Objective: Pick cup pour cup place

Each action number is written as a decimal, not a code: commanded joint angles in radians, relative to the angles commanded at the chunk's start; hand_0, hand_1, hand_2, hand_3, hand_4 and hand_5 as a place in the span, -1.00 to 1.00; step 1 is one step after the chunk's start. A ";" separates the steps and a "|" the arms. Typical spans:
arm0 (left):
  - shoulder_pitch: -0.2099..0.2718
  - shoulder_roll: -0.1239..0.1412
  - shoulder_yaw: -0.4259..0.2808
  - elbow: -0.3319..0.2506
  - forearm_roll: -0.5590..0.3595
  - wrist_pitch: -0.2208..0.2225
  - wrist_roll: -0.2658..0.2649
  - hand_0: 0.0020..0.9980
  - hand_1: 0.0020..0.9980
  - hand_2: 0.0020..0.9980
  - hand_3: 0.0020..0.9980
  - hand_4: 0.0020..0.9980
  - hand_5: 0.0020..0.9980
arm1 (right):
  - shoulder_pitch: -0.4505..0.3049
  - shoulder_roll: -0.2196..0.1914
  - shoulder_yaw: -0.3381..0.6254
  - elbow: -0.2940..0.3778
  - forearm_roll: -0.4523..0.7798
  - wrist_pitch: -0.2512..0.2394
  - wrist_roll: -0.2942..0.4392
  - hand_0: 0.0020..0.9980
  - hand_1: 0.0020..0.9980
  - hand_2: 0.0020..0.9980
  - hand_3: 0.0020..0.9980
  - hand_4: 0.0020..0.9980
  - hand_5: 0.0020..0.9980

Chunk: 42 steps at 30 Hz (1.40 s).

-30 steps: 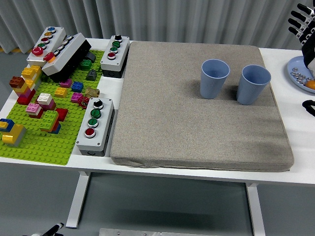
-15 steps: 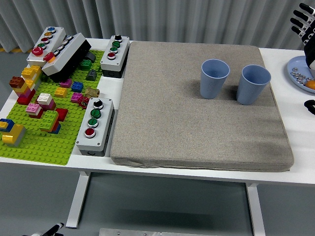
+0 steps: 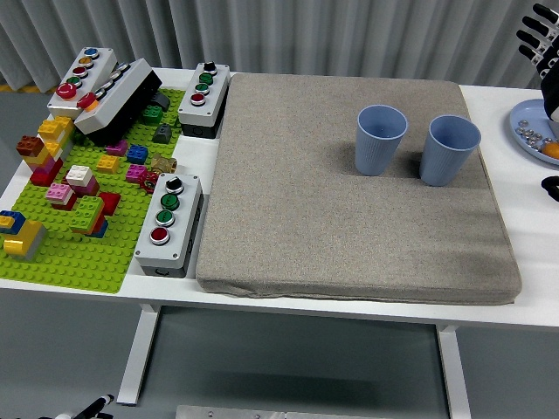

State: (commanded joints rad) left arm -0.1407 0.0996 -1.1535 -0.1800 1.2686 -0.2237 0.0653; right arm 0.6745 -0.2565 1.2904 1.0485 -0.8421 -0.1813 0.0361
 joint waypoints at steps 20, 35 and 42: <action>-0.001 0.000 -0.005 0.000 0.001 0.000 0.000 0.67 0.67 0.76 0.62 0.28 1.00 | 0.005 -0.004 0.000 0.004 0.002 0.002 -0.001 0.87 0.60 0.58 0.58 0.57 1.00; 0.005 0.001 -0.004 0.000 0.001 -0.001 0.001 0.67 0.67 0.76 0.62 0.28 1.00 | 0.000 -0.003 -0.003 0.004 0.001 0.002 -0.002 0.87 0.59 0.58 0.58 0.57 1.00; 0.006 0.001 -0.003 0.000 0.000 -0.002 0.001 0.67 0.67 0.76 0.62 0.28 1.00 | -0.001 -0.004 -0.005 0.005 0.001 0.001 -0.002 0.88 0.60 0.58 0.58 0.57 1.00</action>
State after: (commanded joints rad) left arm -0.1349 0.1008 -1.1561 -0.1800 1.2682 -0.2253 0.0664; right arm 0.6739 -0.2600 1.2856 1.0540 -0.8410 -0.1799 0.0337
